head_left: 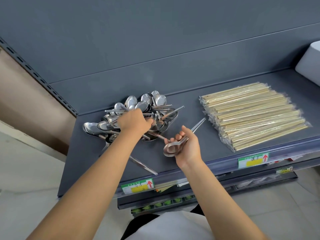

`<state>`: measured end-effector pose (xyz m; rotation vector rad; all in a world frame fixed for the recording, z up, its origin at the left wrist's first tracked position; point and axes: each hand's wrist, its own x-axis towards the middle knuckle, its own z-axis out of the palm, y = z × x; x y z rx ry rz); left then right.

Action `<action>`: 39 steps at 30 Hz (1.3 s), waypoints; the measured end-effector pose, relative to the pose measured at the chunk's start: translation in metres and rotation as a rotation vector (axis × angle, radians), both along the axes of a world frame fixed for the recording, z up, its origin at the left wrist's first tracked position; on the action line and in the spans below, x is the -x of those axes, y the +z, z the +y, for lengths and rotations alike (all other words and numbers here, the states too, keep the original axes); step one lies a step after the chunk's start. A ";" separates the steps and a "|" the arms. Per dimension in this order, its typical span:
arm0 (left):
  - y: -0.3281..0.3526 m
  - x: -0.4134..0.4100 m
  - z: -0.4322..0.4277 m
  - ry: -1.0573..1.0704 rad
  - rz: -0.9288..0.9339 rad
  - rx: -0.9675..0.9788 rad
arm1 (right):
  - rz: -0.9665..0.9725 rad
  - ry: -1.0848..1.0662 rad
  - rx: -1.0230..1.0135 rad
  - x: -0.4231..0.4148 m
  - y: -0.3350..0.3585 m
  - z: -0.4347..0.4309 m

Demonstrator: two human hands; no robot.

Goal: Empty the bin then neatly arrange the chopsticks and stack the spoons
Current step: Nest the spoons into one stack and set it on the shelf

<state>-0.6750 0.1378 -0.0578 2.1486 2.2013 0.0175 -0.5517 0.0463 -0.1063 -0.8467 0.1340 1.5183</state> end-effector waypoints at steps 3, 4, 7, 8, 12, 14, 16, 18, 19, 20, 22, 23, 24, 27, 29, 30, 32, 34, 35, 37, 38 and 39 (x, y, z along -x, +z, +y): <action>-0.009 -0.005 0.009 0.073 -0.132 0.099 | -0.015 0.012 -0.023 -0.002 -0.003 0.000; -0.012 -0.004 0.012 0.095 -0.199 0.122 | -0.028 0.019 -0.035 -0.002 -0.004 0.000; -0.013 -0.003 0.012 0.108 -0.365 0.162 | -0.058 0.039 -0.048 -0.001 -0.005 0.001; -0.012 -0.003 0.011 0.109 -0.413 0.163 | -0.064 0.046 -0.045 -0.001 -0.005 0.001; -0.006 0.004 0.005 0.162 -0.594 0.116 | -0.043 0.078 -0.048 -0.004 -0.003 0.000; -0.001 0.010 -0.002 0.170 -0.701 0.090 | -0.029 0.128 -0.070 -0.007 -0.001 -0.001; 0.009 0.014 -0.015 0.114 -0.829 0.083 | -0.036 0.171 -0.096 -0.009 0.001 -0.002; 0.019 0.014 -0.031 -0.015 -0.925 0.124 | -0.046 0.208 -0.135 -0.011 0.001 -0.003; 0.020 0.012 -0.037 -0.093 -0.925 0.165 | -0.057 0.232 -0.168 -0.011 0.001 -0.003; 0.018 0.010 -0.042 -0.162 -0.877 0.204 | -0.074 0.258 -0.206 -0.010 0.001 -0.004; 0.008 0.005 -0.051 -0.248 -0.709 0.210 | -0.088 0.297 -0.254 -0.010 0.001 -0.006; 0.003 0.003 -0.054 -0.256 -0.661 0.180 | -0.081 0.303 -0.257 -0.010 0.002 -0.007; -0.001 0.001 -0.058 -0.249 -0.650 0.142 | -0.074 0.298 -0.258 -0.011 0.001 -0.007; -0.004 -0.003 -0.064 -0.217 -0.655 0.054 | -0.092 0.272 -0.278 -0.012 -0.001 -0.006; -0.002 -0.005 -0.068 -0.199 -0.627 0.074 | -0.132 0.271 -0.250 -0.011 -0.001 -0.005; -0.001 -0.007 -0.069 -0.196 -0.593 0.084 | -0.137 0.275 -0.233 -0.010 -0.003 -0.004; 0.001 -0.011 -0.069 -0.201 -0.512 0.075 | -0.166 0.280 -0.195 -0.007 -0.005 -0.002; 0.006 -0.012 -0.066 -0.202 -0.514 0.063 | -0.179 0.275 -0.169 -0.005 -0.009 -0.001; 0.007 -0.010 -0.061 -0.205 -0.576 0.068 | -0.168 0.264 -0.160 -0.005 -0.010 -0.001; 0.008 -0.006 -0.048 -0.187 -0.680 0.045 | -0.103 0.231 -0.137 -0.005 -0.009 0.000; 0.006 -0.004 -0.040 -0.199 -0.632 -0.001 | -0.069 0.213 -0.117 -0.006 -0.007 -0.001; 0.002 -0.002 -0.031 -0.252 -0.506 -0.063 | -0.044 0.197 -0.098 -0.007 -0.004 -0.001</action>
